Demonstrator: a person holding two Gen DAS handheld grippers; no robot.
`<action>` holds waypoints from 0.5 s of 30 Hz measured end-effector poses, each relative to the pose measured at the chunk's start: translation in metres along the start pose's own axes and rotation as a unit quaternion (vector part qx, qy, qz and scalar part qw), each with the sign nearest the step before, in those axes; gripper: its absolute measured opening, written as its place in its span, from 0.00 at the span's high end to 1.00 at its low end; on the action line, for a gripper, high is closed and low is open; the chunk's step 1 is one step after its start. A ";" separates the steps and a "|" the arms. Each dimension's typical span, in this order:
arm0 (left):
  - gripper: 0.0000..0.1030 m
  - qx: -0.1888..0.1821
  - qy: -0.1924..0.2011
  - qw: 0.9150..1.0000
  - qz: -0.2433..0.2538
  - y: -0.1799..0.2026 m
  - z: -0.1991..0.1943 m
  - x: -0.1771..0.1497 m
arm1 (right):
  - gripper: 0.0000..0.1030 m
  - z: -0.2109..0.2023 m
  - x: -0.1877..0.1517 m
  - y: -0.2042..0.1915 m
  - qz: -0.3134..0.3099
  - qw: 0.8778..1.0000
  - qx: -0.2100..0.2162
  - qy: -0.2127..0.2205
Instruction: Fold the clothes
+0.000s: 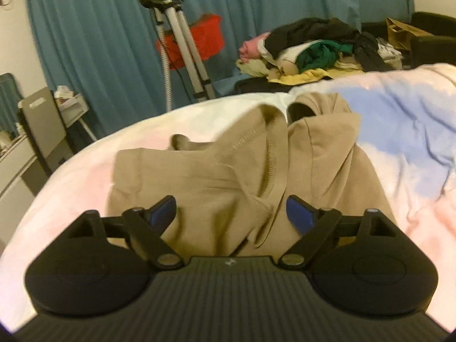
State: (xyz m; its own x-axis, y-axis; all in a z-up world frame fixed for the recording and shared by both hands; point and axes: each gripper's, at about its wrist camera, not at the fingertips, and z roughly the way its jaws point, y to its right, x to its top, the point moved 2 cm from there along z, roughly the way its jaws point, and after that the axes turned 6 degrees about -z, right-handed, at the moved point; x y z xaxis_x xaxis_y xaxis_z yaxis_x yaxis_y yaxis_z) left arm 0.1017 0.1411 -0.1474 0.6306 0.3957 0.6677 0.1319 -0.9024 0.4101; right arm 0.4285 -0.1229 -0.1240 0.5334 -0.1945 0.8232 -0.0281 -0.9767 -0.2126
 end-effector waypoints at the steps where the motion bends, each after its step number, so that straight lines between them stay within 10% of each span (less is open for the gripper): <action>1: 0.01 -0.005 -0.003 1.000 0.000 0.001 0.002 0.000 | 0.17 -0.011 0.000 -0.001 -0.005 1.000 0.006 -0.001; 15: 0.01 0.004 -0.001 1.000 0.013 0.008 -0.041 0.007 | 0.17 -0.254 -0.081 0.029 -0.022 0.999 0.041 0.010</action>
State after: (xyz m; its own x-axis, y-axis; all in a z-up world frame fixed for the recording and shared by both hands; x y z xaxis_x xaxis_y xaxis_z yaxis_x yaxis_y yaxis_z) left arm 0.0757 0.1434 -0.1135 0.6347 0.3719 0.6774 0.1220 -0.9138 0.3874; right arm 0.1696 -0.1585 -0.0626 0.5164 -0.1540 0.8424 0.0652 -0.9738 -0.2180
